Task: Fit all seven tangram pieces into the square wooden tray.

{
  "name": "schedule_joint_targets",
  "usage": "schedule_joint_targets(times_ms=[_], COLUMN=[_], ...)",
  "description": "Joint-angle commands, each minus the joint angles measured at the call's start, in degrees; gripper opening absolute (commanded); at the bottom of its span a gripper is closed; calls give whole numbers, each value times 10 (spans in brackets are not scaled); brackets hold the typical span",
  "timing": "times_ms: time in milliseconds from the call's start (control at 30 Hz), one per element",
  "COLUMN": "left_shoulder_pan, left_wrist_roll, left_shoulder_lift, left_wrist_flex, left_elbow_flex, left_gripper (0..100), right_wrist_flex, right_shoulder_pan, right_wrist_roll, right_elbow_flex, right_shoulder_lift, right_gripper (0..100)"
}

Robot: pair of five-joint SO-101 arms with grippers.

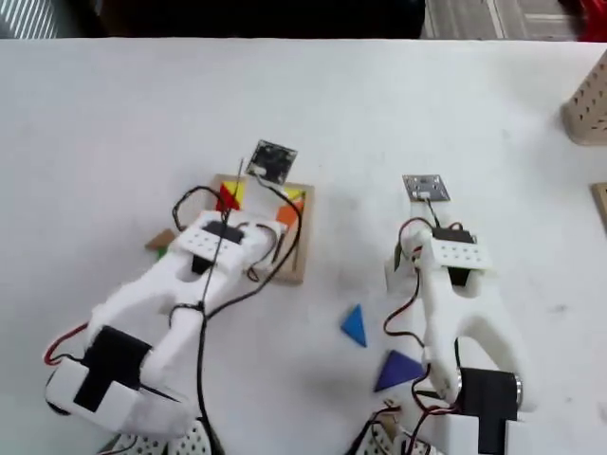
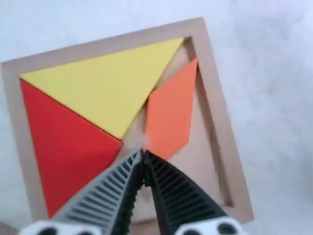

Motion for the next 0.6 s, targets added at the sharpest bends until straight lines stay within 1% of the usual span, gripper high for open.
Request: schedule_joint_targets(times_ms=[0,333,567], left_shoulder_pan=[-7,-15,-29], left_wrist_roll=[-4,-9,-9], left_shoulder_lift=[-32,-35,-86], left_wrist_flex=[-11,-14,-14], left_elbow_flex=[-16,-18,0], left_gripper=[22,22,23], right_wrist_flex=[-4,-3,-3], right_shoulder_pan=[-3,-3,-3], right_wrist_roll=[8,8,8], right_elbow_flex=[-3,-3,-3], right_shoulder_lift=[-27,-27,-27], right_gripper=[24,24,24])
